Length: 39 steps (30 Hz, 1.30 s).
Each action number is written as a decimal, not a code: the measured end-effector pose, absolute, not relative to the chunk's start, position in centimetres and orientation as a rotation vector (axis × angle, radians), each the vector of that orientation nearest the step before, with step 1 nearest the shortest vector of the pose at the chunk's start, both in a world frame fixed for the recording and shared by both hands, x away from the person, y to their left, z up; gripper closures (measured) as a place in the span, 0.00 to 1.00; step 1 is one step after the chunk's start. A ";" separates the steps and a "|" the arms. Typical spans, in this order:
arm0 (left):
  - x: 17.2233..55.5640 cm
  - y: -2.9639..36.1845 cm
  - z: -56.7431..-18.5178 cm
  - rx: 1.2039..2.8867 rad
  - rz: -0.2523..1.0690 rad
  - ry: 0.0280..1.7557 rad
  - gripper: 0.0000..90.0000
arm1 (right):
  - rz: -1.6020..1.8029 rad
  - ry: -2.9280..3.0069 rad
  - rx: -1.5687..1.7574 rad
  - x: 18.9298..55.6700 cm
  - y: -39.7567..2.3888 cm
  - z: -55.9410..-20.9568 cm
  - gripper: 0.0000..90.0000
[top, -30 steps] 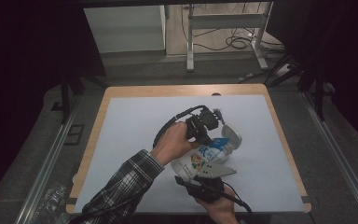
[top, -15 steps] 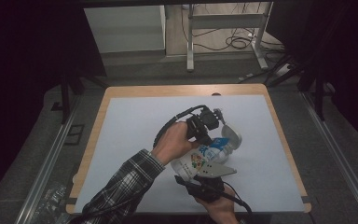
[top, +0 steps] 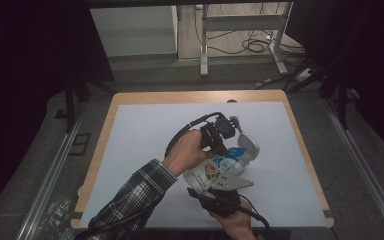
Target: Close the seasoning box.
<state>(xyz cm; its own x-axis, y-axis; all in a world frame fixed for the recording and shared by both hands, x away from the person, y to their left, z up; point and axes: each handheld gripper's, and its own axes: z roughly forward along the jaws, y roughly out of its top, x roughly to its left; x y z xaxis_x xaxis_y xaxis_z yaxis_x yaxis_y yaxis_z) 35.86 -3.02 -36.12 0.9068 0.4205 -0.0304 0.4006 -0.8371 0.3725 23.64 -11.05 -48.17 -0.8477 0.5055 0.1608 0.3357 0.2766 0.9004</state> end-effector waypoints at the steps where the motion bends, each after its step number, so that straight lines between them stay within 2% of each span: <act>1: 35.9 -3.0 -36.1 2.695 0.073 0.603 1.00 | 1.617 2.380 0.792 23.6 -11.0 -48.2 0.83; 39: 35.9 -3.2 -36.0 2.711 0.074 0.600 1.00 | 1.624 2.367 0.764 23.6 -11.0 -47.9 0.83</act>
